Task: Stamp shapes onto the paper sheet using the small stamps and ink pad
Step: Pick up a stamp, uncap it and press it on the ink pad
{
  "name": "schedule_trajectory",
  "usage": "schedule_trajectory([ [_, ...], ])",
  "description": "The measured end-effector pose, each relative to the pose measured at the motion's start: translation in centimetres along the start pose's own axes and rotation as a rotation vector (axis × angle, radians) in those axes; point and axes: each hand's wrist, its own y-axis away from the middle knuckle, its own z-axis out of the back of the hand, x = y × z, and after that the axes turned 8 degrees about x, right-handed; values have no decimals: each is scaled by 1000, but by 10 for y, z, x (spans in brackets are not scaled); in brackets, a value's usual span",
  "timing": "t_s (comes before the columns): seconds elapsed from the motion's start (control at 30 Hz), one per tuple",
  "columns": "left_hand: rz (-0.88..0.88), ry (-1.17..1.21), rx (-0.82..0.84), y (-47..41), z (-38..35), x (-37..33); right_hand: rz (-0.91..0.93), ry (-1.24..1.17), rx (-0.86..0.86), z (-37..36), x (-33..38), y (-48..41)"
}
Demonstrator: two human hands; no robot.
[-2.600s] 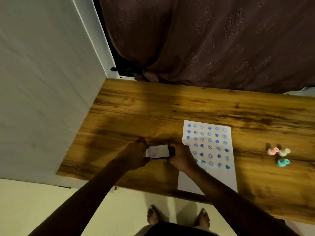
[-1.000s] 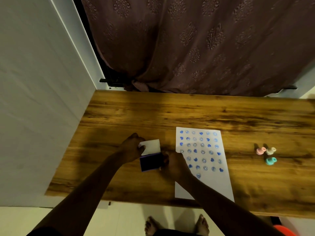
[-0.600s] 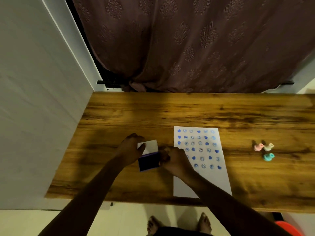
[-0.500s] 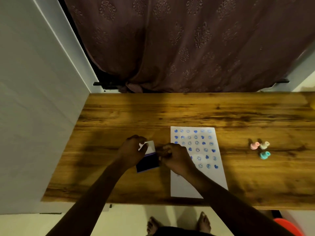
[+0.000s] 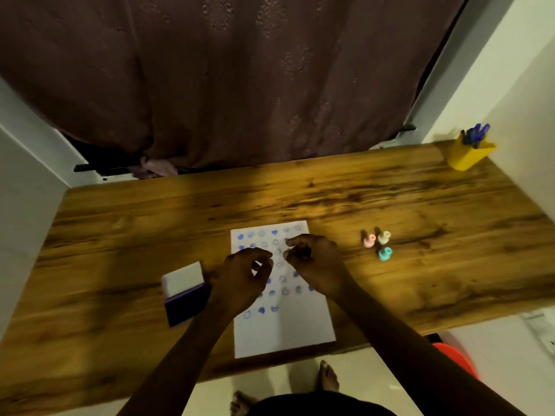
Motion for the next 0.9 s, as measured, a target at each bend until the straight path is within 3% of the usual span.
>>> schedule_trajectory([
  [0.3, -80, 59, 114, -28, -66, -52, -33, 196, -38, 94, -66, -4],
  [0.57, -93, 38, 152, -44, -106, -72, -23, 822, 2, 141, -114, -27],
  [0.9, -98, 32, 124, -51, -121, -79, 46, 945, 175, 151, -123, -42],
])
